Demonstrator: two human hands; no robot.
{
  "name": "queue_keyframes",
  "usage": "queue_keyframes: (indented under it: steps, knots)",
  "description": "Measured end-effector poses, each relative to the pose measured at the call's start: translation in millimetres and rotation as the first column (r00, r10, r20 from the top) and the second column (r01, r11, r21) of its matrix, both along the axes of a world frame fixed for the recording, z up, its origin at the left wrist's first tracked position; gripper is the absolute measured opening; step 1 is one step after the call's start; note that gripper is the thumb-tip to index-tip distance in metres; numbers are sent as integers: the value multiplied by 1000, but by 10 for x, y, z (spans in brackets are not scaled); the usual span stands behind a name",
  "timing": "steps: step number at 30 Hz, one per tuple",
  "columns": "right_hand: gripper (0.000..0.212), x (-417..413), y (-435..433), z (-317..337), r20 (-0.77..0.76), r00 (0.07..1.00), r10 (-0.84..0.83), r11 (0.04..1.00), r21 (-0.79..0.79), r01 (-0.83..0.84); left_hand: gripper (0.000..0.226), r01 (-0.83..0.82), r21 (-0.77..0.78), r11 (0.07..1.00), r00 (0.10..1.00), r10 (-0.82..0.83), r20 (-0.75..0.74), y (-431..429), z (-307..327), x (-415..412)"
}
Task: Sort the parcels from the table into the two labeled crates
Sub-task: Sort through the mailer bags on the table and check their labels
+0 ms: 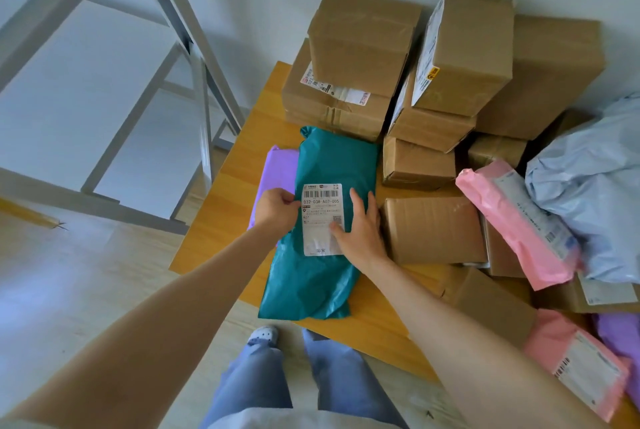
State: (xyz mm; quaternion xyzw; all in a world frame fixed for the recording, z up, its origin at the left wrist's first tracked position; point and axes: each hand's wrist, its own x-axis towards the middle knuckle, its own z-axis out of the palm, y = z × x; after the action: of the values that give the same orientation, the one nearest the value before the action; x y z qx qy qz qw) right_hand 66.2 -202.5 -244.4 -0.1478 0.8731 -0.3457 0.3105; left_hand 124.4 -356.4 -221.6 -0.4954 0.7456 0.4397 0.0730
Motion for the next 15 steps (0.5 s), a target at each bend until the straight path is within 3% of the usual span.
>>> queue_keyframes:
  steps: [4,8,11,15]
  knots:
    - [89,31,-3,25,80,995,-60,998,10,59,31,44,-36,998,999,-44,10,-162,-9,19]
    - [93,24,-40,84,185,967,-175,980,-58,188,6,96,62,993,995,-95,-18,-245,9,1]
    - [94,32,-75,155,225,931,-288,937,-133,322,30,132,207,969,990,-121,-67,-311,28,10]
    - [94,103,-63,208,280,866,-413,866,-173,469,44,176,262,949,983,-156,-96,-378,75,60]
